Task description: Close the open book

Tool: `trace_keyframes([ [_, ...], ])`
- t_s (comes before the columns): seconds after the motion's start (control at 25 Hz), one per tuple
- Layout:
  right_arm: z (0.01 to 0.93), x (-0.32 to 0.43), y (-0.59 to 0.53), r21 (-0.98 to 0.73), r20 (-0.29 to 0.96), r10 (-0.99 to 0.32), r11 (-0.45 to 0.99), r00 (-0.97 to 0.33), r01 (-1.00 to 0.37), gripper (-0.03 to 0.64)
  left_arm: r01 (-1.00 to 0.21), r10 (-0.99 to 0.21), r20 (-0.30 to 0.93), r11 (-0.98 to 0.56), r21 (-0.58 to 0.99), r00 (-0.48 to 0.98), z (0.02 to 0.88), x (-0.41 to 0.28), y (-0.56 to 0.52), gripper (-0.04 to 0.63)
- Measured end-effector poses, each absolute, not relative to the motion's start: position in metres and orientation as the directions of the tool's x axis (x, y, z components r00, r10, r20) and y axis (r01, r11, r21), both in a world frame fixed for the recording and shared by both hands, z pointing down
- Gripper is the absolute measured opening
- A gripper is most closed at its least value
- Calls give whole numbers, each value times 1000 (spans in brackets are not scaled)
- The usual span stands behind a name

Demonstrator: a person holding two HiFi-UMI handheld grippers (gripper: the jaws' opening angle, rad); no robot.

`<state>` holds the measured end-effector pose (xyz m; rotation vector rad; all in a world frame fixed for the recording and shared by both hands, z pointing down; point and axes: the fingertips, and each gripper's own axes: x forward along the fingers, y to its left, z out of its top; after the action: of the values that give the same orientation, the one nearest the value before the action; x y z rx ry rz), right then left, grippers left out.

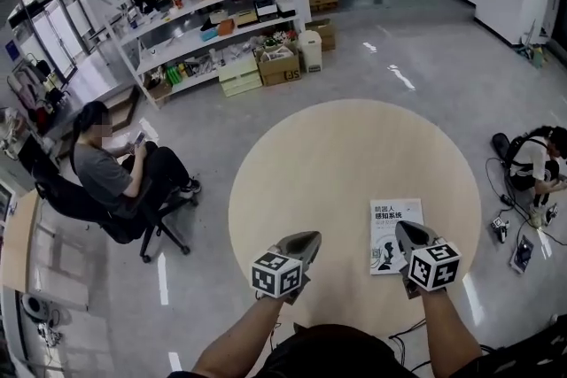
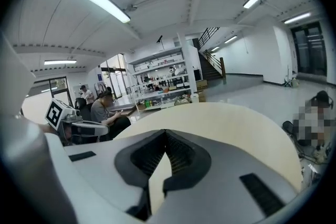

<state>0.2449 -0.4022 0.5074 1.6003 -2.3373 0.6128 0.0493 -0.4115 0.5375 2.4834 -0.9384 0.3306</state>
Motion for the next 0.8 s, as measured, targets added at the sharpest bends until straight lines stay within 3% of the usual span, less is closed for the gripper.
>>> trace_keyframes([
  [0.4,488,259,-381,-270,330,-823,388,-463,-881,-2,-700,-623,325,-668,254,712,494,44,-371,-11],
  [0.56,471,247,-367,-222,313,-822,423,-476,-878,-2,-669,-611,277,-704,238,741,466,45,-349,-11],
  [0.8,433,220,-304,-184,286,-863,378,-417,-907,-2,-645,-610,212,-739,195,763,445,21,-281,-11],
])
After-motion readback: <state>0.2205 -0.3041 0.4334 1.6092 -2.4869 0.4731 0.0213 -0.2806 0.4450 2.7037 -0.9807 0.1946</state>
